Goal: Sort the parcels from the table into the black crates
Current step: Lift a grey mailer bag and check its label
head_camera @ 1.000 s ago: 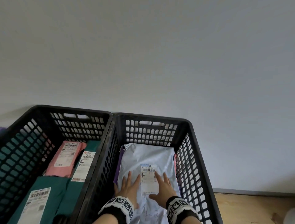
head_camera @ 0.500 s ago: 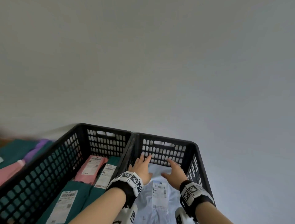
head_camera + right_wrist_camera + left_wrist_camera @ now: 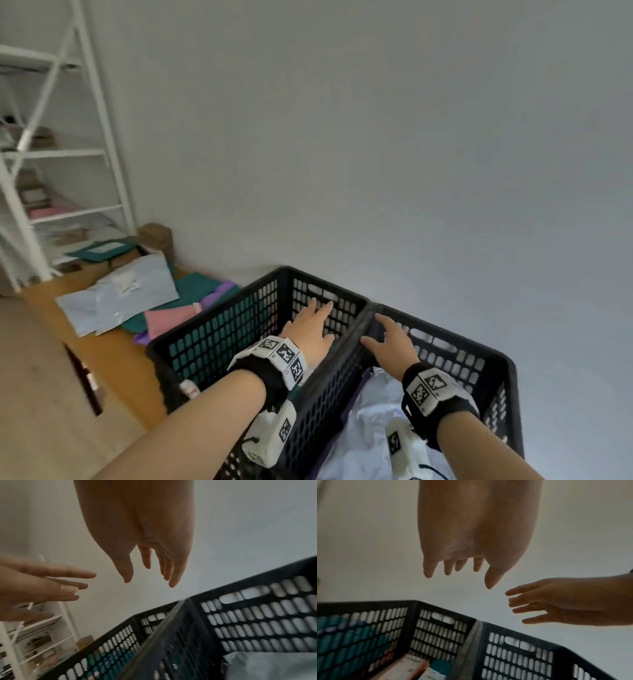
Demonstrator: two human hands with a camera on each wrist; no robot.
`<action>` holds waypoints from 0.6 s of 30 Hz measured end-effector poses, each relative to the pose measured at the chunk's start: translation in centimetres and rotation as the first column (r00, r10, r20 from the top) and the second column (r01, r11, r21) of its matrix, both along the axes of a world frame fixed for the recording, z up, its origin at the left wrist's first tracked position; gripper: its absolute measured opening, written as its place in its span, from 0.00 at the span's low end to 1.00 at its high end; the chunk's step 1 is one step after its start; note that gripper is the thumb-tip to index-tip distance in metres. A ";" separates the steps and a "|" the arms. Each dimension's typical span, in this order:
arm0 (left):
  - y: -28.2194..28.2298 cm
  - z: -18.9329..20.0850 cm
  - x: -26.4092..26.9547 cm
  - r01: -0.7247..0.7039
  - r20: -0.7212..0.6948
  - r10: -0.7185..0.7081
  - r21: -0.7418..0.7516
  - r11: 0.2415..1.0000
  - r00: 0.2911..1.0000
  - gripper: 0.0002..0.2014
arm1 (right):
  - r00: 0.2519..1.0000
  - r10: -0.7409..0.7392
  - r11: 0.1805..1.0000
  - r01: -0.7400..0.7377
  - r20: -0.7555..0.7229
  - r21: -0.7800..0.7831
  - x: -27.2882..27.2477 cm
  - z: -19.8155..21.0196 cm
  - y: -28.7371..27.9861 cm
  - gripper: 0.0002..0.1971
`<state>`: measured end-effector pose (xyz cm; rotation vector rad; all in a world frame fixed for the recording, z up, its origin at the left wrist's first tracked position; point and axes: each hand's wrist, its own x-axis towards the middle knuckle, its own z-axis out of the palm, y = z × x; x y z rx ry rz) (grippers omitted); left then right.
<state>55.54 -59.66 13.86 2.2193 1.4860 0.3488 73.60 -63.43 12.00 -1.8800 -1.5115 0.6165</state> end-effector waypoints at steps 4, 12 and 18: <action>0.6 0.3 -5.3 -0.081 0.011 0.080 0.085 0.993 0.997 0.33 | 0.996 0.080 0.997 -0.079 -0.032 0.026 -4.9 1.9 2.2 0.31; 2.0 0.5 -18.9 -0.278 -0.031 0.283 0.104 0.955 0.959 0.32 | 0.956 0.291 0.957 -0.291 -0.026 0.013 -19.0 2.2 7.2 0.31; 4.7 -0.4 -31.0 -0.366 -0.061 0.370 0.072 0.928 0.927 0.32 | 0.927 0.374 0.927 -0.374 -0.012 -0.040 -30.0 1.0 10.9 0.31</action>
